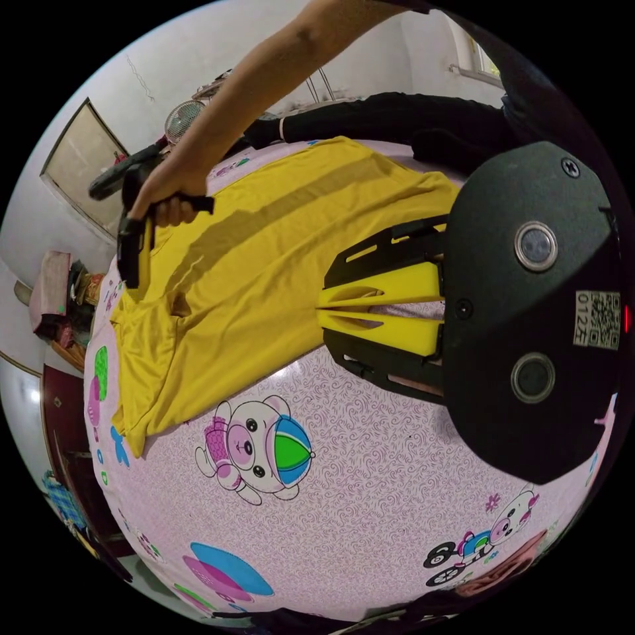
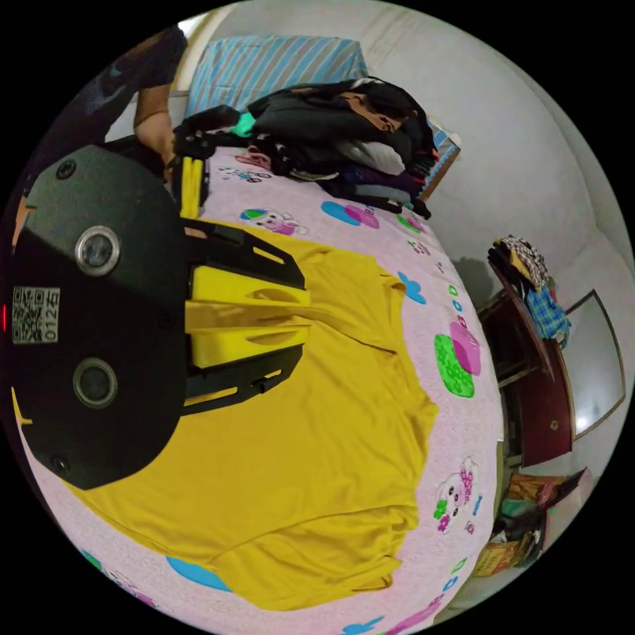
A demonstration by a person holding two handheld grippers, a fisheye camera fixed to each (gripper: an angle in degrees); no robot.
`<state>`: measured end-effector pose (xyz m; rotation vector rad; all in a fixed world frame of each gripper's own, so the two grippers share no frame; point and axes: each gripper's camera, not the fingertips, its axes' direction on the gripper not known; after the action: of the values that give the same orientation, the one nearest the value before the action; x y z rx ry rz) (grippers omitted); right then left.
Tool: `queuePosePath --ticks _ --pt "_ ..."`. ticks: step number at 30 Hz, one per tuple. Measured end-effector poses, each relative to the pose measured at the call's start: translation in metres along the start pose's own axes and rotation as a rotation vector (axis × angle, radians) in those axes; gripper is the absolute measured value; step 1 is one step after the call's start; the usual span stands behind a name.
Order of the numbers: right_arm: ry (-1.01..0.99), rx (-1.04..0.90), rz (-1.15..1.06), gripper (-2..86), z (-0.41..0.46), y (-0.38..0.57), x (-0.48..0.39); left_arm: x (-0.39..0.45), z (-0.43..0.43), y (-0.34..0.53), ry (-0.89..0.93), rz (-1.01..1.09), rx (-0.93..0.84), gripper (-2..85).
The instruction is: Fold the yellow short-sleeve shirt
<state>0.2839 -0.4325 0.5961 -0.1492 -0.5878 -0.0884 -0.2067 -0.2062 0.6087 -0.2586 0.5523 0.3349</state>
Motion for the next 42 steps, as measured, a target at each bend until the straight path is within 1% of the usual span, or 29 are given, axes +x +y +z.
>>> queuePosePath --ticks 2,5,7,8,10,13,15,16,19,20,23,24,26,29,32,35,39,42 --pt "0.085 -0.007 -0.082 5.5 0.000 0.022 -0.008 0.004 0.002 -0.002 -0.001 -0.002 0.004 0.7" --pt "0.157 -0.032 -0.161 5.6 0.007 0.028 -0.016 0.010 0.006 -0.005 -0.004 -0.004 0.007 0.8" --pt "0.200 -0.036 -0.175 4.0 0.009 0.024 -0.016 0.015 0.009 -0.008 -0.002 -0.004 0.012 0.8" --pt "0.209 -0.022 -0.186 1.7 0.007 0.021 -0.014 0.016 0.010 -0.009 0.000 -0.004 0.012 0.8" --pt "0.198 -0.036 -0.175 0.1 0.000 0.015 -0.006 0.019 0.012 -0.012 0.011 -0.011 0.011 0.8" --pt "0.261 0.010 -0.139 0.1 -0.020 0.010 0.013 0.026 0.016 -0.016 0.018 -0.014 0.009 0.7" --pt "0.213 -0.060 -0.115 1.2 -0.018 0.008 0.028 0.034 0.019 -0.020 0.000 0.004 0.009 0.7" --pt "0.181 -0.134 -0.098 2.4 -0.012 0.009 0.037 0.036 0.020 -0.021 -0.003 0.008 0.009 0.7" --pt "0.081 -0.033 -0.013 3.9 -0.035 0.019 0.063 0.044 0.024 -0.025 0.009 0.007 0.014 0.7" --pt "0.037 0.054 0.022 4.1 -0.053 0.026 0.078 0.045 0.025 -0.025 0.012 0.005 0.016 0.7" --pt "0.045 0.220 0.164 3.2 -0.105 0.046 0.130 0.054 0.025 -0.028 0.010 0.007 0.007 0.8" --pt "0.057 0.237 0.196 3.0 -0.115 0.051 0.142 0.060 0.020 -0.031 0.020 -0.002 0.023 0.8" --pt "0.117 0.276 0.288 2.2 -0.149 0.070 0.183 0.075 0.009 -0.039 0.046 -0.015 0.098 0.8" --pt "0.159 0.293 0.353 1.3 -0.178 0.086 0.222 0.121 0.019 -0.066 0.055 0.054 0.101 0.8" --pt "0.132 0.317 0.395 1.1 -0.196 0.091 0.253 0.172 0.052 -0.099 0.090 0.076 0.080 0.9" --pt "0.087 0.297 0.367 1.5 -0.205 0.082 0.277 0.223 0.081 -0.133 0.099 0.077 0.125 1.1" --pt "0.055 0.234 0.323 3.1 -0.210 0.066 0.299 0.280 0.113 -0.190 -0.043 0.109 0.226 2.0" --pt "0.030 0.208 0.296 4.9 -0.212 0.052 0.315 0.301 0.136 -0.228 -0.115 0.093 0.248 3.1"
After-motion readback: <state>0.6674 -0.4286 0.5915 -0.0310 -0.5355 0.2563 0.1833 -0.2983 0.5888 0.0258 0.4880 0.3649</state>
